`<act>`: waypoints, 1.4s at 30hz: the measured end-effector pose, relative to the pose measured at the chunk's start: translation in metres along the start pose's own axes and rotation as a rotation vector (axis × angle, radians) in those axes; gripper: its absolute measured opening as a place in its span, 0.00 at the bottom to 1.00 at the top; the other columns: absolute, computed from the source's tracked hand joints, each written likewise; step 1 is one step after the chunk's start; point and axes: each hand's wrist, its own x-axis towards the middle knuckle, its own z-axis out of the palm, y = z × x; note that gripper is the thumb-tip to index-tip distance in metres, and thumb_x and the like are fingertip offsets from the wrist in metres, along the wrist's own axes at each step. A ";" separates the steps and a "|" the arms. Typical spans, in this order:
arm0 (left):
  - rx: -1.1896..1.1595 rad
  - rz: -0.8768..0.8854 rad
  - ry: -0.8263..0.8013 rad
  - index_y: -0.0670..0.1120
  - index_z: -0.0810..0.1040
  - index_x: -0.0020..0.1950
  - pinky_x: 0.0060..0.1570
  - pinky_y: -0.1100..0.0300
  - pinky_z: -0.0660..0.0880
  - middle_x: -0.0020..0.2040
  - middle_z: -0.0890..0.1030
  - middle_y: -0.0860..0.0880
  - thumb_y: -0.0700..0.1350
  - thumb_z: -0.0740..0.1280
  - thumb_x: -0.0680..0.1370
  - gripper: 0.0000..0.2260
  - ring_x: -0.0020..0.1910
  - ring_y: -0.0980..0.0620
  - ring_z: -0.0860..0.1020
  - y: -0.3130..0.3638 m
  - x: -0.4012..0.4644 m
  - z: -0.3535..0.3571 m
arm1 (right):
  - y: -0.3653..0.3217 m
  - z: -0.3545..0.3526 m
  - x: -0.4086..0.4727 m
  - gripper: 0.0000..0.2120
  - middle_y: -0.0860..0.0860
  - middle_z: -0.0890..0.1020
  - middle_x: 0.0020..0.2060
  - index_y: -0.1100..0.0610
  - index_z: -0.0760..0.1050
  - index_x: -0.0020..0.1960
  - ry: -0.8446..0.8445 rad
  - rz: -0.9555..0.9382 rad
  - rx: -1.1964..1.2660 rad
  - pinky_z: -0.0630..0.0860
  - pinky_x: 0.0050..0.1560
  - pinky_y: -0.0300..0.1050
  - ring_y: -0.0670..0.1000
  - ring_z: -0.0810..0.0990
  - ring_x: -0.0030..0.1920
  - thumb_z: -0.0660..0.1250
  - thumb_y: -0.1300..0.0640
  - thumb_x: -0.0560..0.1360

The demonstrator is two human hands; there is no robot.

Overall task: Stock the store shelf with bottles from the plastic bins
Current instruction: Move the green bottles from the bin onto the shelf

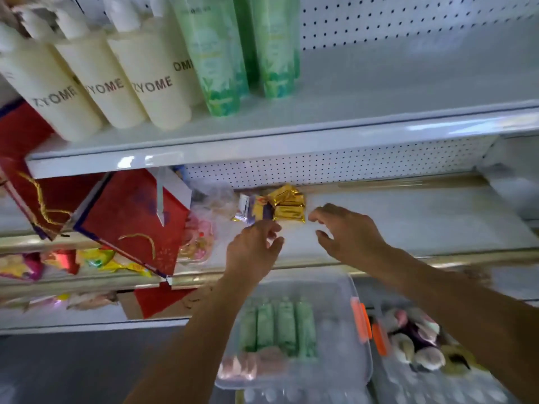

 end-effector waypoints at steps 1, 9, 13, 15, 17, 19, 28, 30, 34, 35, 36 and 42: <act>0.010 -0.023 -0.040 0.56 0.78 0.56 0.53 0.54 0.76 0.48 0.82 0.59 0.52 0.66 0.76 0.09 0.49 0.53 0.81 -0.009 0.000 0.013 | 0.004 0.016 -0.003 0.14 0.46 0.76 0.59 0.48 0.70 0.64 -0.040 0.031 0.016 0.75 0.51 0.46 0.50 0.77 0.58 0.60 0.52 0.79; -0.032 -0.131 -0.358 0.54 0.78 0.56 0.54 0.55 0.76 0.51 0.83 0.54 0.50 0.67 0.76 0.09 0.52 0.51 0.81 -0.083 0.006 0.120 | 0.031 0.156 -0.030 0.16 0.51 0.75 0.58 0.52 0.70 0.64 -0.338 0.235 0.080 0.74 0.54 0.48 0.54 0.77 0.60 0.60 0.54 0.76; -0.020 -0.128 -0.523 0.48 0.79 0.57 0.56 0.55 0.75 0.53 0.83 0.49 0.47 0.66 0.78 0.09 0.55 0.49 0.80 -0.110 0.014 0.182 | 0.041 0.222 -0.051 0.16 0.51 0.75 0.60 0.53 0.68 0.65 -0.459 0.370 0.115 0.72 0.54 0.46 0.53 0.76 0.62 0.60 0.53 0.78; 0.015 -0.126 -0.583 0.48 0.79 0.57 0.56 0.58 0.74 0.54 0.83 0.49 0.47 0.65 0.78 0.10 0.56 0.49 0.80 -0.120 0.017 0.213 | 0.045 0.250 -0.061 0.17 0.51 0.74 0.62 0.52 0.67 0.67 -0.506 0.453 0.144 0.73 0.56 0.46 0.53 0.76 0.63 0.60 0.54 0.78; 0.037 -0.119 -0.646 0.46 0.79 0.59 0.57 0.59 0.73 0.56 0.82 0.47 0.46 0.65 0.78 0.11 0.58 0.48 0.79 -0.128 0.018 0.243 | 0.050 0.277 -0.071 0.20 0.52 0.73 0.65 0.53 0.65 0.69 -0.571 0.527 0.171 0.72 0.60 0.46 0.52 0.74 0.65 0.61 0.53 0.78; 0.040 -0.145 -0.703 0.44 0.77 0.62 0.60 0.57 0.72 0.60 0.81 0.45 0.46 0.64 0.78 0.14 0.61 0.46 0.77 -0.133 0.017 0.269 | 0.054 0.303 -0.081 0.21 0.52 0.72 0.66 0.55 0.64 0.69 -0.641 0.605 0.206 0.73 0.61 0.46 0.53 0.73 0.66 0.62 0.52 0.78; 0.078 -0.365 -0.780 0.37 0.65 0.70 0.56 0.54 0.72 0.64 0.75 0.39 0.48 0.61 0.80 0.22 0.61 0.42 0.75 -0.145 0.010 0.343 | 0.050 0.384 -0.105 0.26 0.54 0.76 0.59 0.57 0.67 0.64 -0.718 0.990 0.526 0.70 0.48 0.42 0.55 0.76 0.59 0.69 0.46 0.71; 0.105 -0.375 -0.759 0.38 0.66 0.69 0.57 0.54 0.72 0.65 0.75 0.39 0.48 0.60 0.80 0.21 0.62 0.42 0.75 -0.145 0.018 0.349 | 0.048 0.396 -0.104 0.27 0.55 0.76 0.58 0.58 0.67 0.63 -0.717 1.025 0.567 0.68 0.47 0.42 0.56 0.76 0.59 0.70 0.46 0.71; 0.014 -0.422 -0.832 0.36 0.67 0.69 0.60 0.55 0.71 0.66 0.74 0.38 0.50 0.63 0.79 0.23 0.64 0.41 0.74 -0.145 0.032 0.359 | 0.042 0.412 -0.102 0.27 0.56 0.77 0.55 0.59 0.67 0.61 -0.668 1.099 0.633 0.70 0.46 0.42 0.57 0.78 0.56 0.72 0.49 0.69; -0.011 -0.437 -0.838 0.36 0.68 0.69 0.60 0.55 0.71 0.66 0.74 0.38 0.51 0.64 0.79 0.24 0.64 0.41 0.74 -0.145 0.033 0.362 | 0.041 0.415 -0.101 0.26 0.55 0.77 0.55 0.59 0.66 0.59 -0.651 1.115 0.642 0.70 0.45 0.43 0.57 0.78 0.55 0.72 0.49 0.68; -0.030 -0.454 -0.833 0.36 0.67 0.69 0.59 0.55 0.71 0.66 0.74 0.39 0.53 0.65 0.78 0.26 0.63 0.41 0.74 -0.146 0.034 0.365 | 0.042 0.416 -0.101 0.26 0.55 0.77 0.54 0.58 0.65 0.57 -0.638 1.128 0.649 0.70 0.43 0.43 0.57 0.78 0.53 0.73 0.50 0.67; -0.220 -0.582 -0.729 0.38 0.61 0.72 0.60 0.47 0.75 0.65 0.75 0.39 0.63 0.65 0.75 0.37 0.62 0.40 0.76 -0.143 0.031 0.367 | 0.044 0.399 -0.101 0.31 0.52 0.72 0.48 0.56 0.60 0.57 -0.614 1.084 0.559 0.70 0.43 0.46 0.58 0.77 0.52 0.73 0.47 0.64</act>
